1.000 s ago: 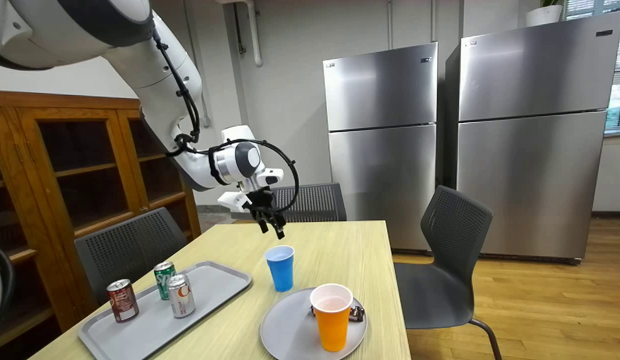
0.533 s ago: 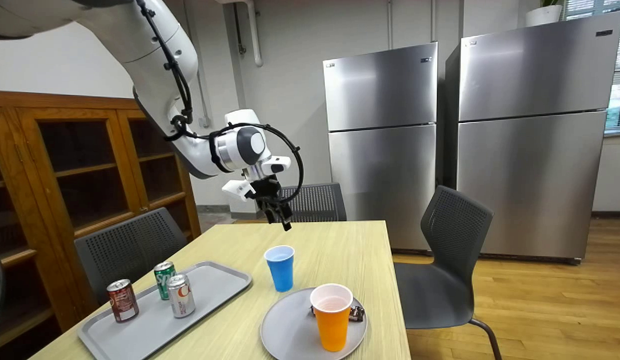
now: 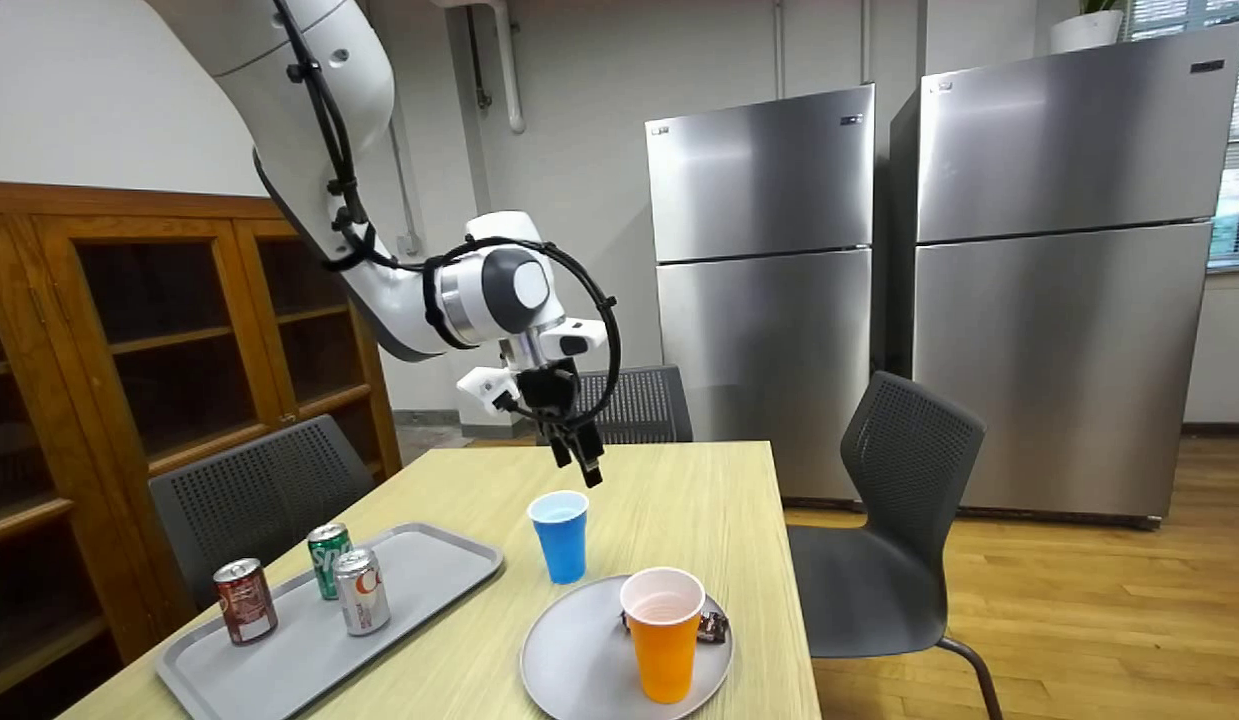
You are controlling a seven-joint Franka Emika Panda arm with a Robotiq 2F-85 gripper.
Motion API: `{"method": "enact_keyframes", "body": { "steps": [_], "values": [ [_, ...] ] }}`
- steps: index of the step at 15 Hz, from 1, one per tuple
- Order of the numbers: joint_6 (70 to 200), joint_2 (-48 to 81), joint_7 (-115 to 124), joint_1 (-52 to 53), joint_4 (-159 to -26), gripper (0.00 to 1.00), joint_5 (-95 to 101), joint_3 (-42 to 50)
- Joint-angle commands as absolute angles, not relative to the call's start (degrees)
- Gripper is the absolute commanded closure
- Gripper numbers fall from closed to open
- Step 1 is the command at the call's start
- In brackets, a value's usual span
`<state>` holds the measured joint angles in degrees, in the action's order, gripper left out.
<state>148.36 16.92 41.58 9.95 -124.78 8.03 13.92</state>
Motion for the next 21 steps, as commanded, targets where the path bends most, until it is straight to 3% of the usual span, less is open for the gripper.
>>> {"method": "enact_keyframes", "body": {
  "steps": [1,21],
  "values": [
    [149.88,12.82,44.75,7.75,-130.82,0.0,10.49,14.24],
    [150.64,19.24,47.76,1.6,-134.54,0.0,9.82,17.94]
  ]
}}
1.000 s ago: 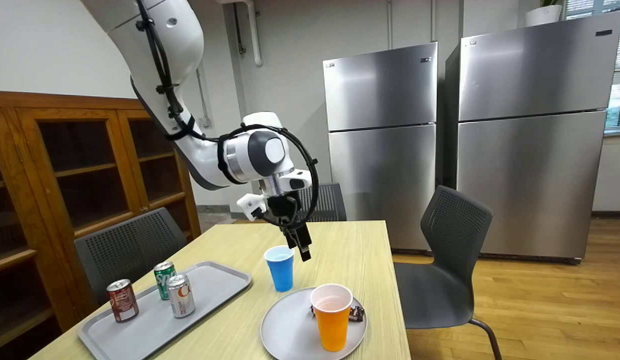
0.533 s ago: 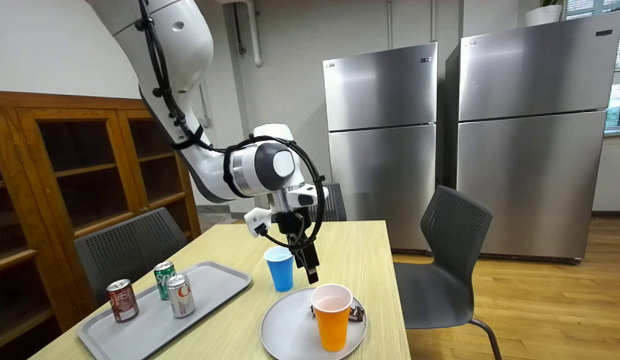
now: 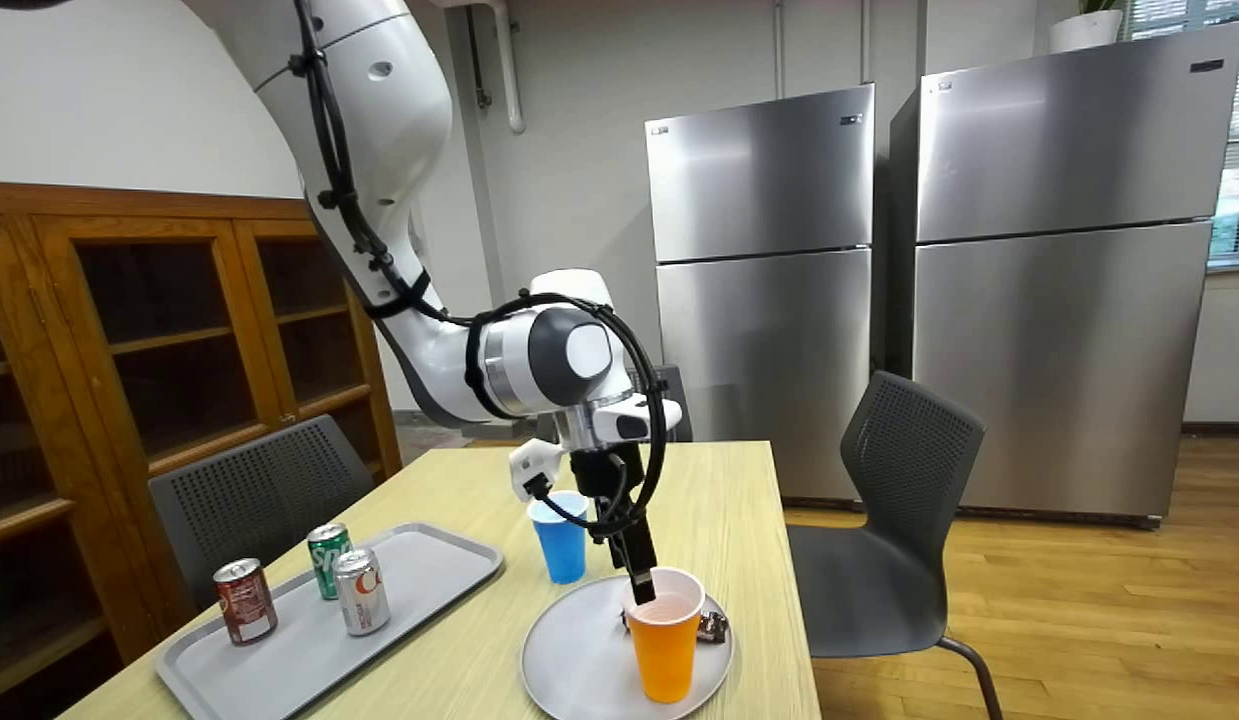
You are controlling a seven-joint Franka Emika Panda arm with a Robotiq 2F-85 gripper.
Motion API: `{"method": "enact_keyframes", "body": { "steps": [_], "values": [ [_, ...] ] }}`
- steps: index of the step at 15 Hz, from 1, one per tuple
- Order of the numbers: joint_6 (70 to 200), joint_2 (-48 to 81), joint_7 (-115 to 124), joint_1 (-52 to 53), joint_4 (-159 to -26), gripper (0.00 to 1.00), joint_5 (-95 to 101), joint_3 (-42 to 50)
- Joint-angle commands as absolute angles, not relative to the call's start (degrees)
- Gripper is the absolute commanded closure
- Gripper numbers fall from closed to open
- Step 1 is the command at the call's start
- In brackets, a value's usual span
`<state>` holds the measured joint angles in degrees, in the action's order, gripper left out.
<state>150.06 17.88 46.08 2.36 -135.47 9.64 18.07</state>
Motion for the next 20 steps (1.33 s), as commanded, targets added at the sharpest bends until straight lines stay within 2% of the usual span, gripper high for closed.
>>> {"method": "enact_keyframes", "body": {
  "steps": [1,3,4,5,7,15,17,20],
  "values": [
    [150.69,19.84,47.85,1.57,-134.21,0.0,9.78,18.08],
    [150.39,20.83,47.82,1.44,-133.53,0.0,9.5,18.26],
    [150.23,21.26,47.78,1.41,-133.24,0.03,9.32,18.38],
    [150.26,21.6,47.68,1.4,-133.06,0.28,9.2,18.49],
    [150.24,22.05,47.52,1.41,-132.71,0.31,9.07,18.67],
    [150.13,21.73,47.19,1.45,-132.22,0.94,8.99,19.21],
    [150.1,21.38,47.15,1.52,-132.35,1.0,9.11,19.24],
    [150.14,19.98,46.76,1.77,-133.16,0.99,9.27,19.02]
  ]
}}
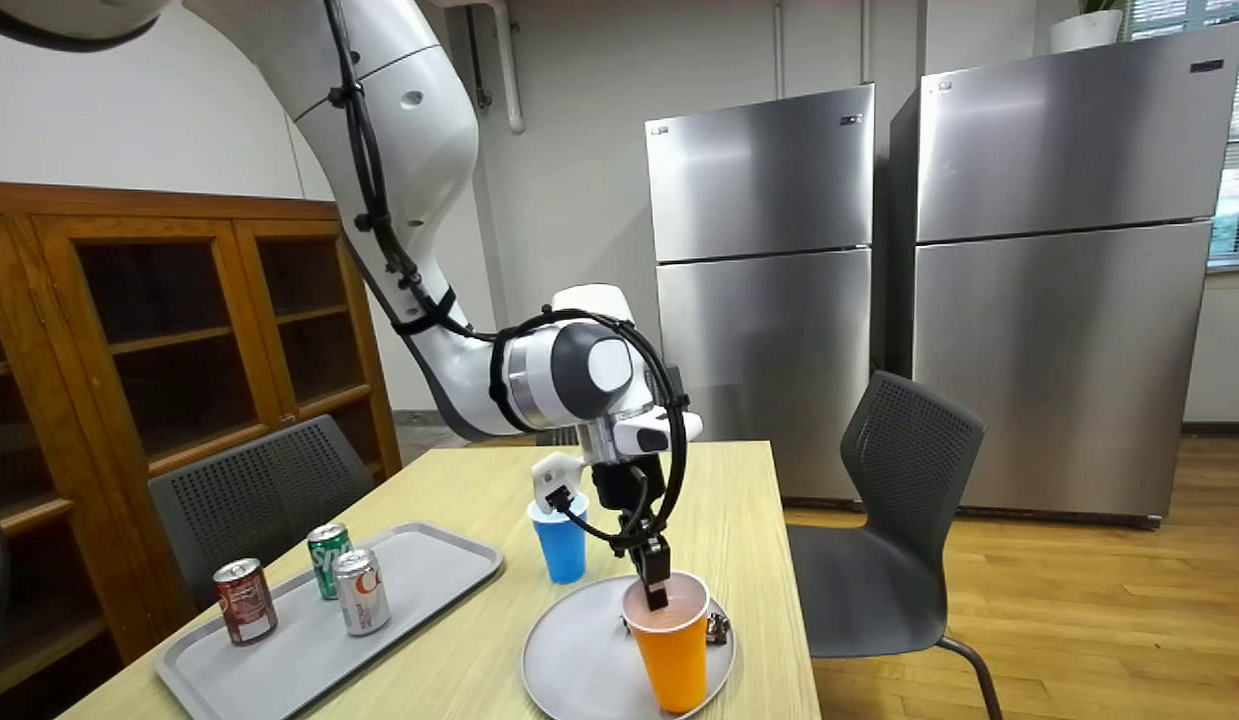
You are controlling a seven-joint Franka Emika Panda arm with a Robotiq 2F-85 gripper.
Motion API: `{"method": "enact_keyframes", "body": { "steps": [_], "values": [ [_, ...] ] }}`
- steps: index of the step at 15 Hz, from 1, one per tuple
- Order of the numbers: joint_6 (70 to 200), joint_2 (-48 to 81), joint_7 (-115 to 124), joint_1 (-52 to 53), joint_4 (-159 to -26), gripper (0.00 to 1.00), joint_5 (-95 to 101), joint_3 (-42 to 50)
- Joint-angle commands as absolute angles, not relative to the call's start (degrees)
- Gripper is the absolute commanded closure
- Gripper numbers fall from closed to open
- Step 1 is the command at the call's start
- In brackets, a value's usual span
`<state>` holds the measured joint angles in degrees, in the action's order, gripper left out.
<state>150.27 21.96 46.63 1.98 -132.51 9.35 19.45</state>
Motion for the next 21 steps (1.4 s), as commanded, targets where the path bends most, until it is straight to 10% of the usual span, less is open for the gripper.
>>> {"method": "enact_keyframes", "body": {
  "steps": [1,21],
  "values": [
    [150.26,19.34,46.62,1.92,-133.56,0.99,9.43,18.95],
    [148.51,1.84,41.56,5.76,-144.46,0.99,8.35,1.74]
  ]
}}
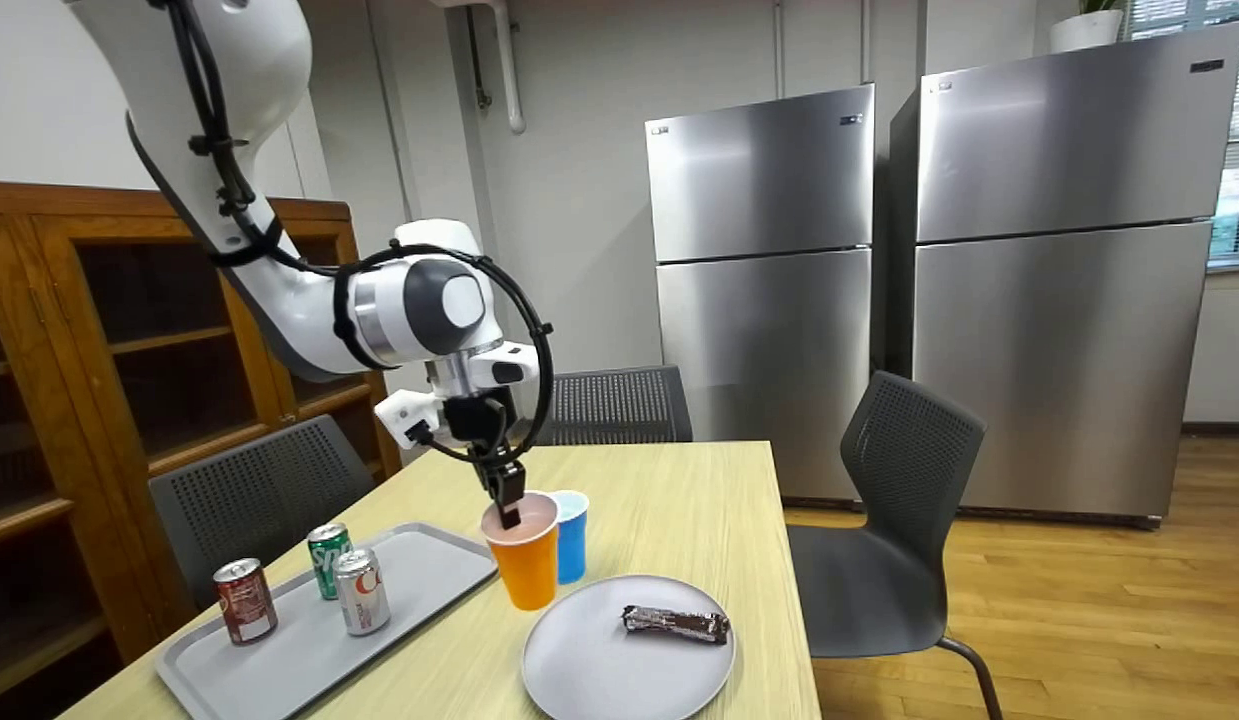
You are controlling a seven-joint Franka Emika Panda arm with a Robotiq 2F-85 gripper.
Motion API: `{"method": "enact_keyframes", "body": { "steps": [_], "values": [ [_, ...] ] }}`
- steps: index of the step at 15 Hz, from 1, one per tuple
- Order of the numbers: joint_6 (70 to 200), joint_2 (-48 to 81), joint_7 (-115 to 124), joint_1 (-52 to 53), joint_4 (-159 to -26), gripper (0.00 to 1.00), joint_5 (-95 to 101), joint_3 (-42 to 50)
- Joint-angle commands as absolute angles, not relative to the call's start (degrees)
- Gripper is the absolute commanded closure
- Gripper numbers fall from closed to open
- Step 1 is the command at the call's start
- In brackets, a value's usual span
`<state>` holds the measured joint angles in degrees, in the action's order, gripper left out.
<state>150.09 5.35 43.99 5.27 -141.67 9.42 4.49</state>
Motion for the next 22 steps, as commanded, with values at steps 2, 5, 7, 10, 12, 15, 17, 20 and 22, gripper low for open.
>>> {"method": "enact_keyframes", "body": {
  "steps": [2,5,7,10,12,15,17,20,22],
  "values": [
    [148.38,1.23,40.54,6.51,-145.56,0.99,7.63,-0.25],
    [148.34,1.03,38.94,7.52,-146.87,0.99,6.22,-2.75],
    [148.07,1.22,38.12,8.13,-147.5,0.99,5.53,-3.91],
    [147.43,1.17,37.09,8.83,-148.49,0.99,5.33,-5.09],
    [147.23,1.14,36.65,9.19,-149.23,0.99,5.71,-5.45],
    [147.21,1.29,36.57,9.46,-150.25,0.99,5.86,-5.78],
    [147.47,1.47,36.69,9.48,-151.03,0.99,5.95,-5.9],
    [148.01,1.54,37.42,9.47,-152.45,0.99,7.01,-5.78],
    [148.75,1.79,38.6,9.45,-153.33,0.99,8.4,-5.51]
  ]
}}
